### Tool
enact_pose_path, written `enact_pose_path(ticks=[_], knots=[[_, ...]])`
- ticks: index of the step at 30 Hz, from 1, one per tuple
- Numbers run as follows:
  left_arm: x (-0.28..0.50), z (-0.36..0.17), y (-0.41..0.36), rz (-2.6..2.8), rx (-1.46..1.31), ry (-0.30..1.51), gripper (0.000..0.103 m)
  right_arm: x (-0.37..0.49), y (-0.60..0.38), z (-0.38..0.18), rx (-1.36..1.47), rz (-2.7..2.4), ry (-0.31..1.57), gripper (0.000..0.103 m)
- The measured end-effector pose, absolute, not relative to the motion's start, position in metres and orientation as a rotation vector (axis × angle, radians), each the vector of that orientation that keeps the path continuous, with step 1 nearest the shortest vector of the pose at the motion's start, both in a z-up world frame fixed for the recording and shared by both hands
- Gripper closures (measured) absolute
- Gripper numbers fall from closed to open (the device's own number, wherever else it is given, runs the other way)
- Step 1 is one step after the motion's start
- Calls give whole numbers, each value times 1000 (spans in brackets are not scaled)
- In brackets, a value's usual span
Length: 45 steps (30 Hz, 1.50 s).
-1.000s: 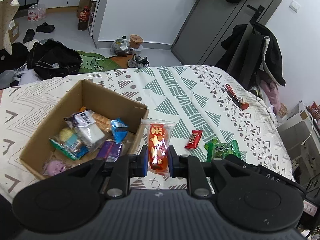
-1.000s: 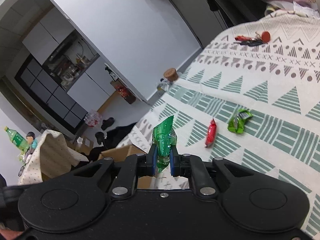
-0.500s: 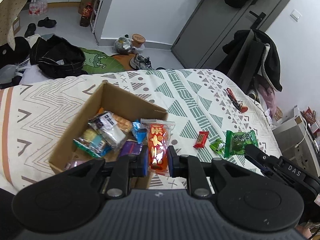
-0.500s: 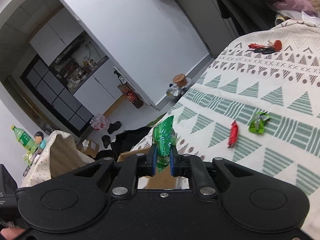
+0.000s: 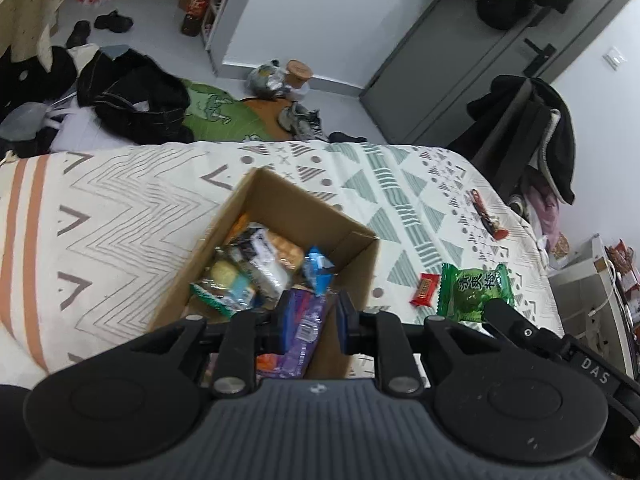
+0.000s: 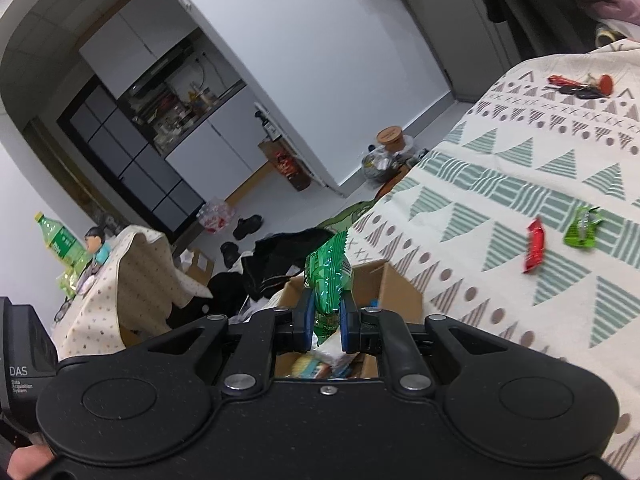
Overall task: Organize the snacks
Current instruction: 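Carry the orange and green candies over the box and open both tools, then move both tools back to the red bar and green packet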
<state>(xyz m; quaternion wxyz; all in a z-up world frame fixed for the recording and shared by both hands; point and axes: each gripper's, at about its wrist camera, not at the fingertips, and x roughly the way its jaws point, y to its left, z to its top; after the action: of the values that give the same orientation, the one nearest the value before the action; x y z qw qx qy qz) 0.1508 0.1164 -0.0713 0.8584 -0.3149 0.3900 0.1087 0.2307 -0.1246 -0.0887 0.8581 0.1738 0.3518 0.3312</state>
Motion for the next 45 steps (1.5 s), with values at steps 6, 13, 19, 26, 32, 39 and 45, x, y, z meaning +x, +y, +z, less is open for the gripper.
enact_pose_path(ticks=[6, 13, 19, 26, 32, 39, 45], knots=[[148, -71, 130, 236, -655, 840, 71, 227, -101, -91, 350, 741, 762, 84], [142, -69, 144, 285, -631, 834, 25, 227, -104, -90, 314, 701, 786, 55], [145, -66, 143, 289, -619, 831, 20, 231, -130, -82, 277, 656, 768, 45], [153, -66, 123, 269, -603, 831, 17, 240, -166, -76, 250, 608, 757, 37], [163, -62, 100, 242, -571, 827, 12, 248, -192, -74, 247, 574, 748, 34], [177, -57, 73, 216, -530, 823, 12, 265, -219, -78, 258, 542, 750, 33], [191, -55, 50, 194, -485, 815, 12, 275, -239, -103, 332, 500, 764, 33]])
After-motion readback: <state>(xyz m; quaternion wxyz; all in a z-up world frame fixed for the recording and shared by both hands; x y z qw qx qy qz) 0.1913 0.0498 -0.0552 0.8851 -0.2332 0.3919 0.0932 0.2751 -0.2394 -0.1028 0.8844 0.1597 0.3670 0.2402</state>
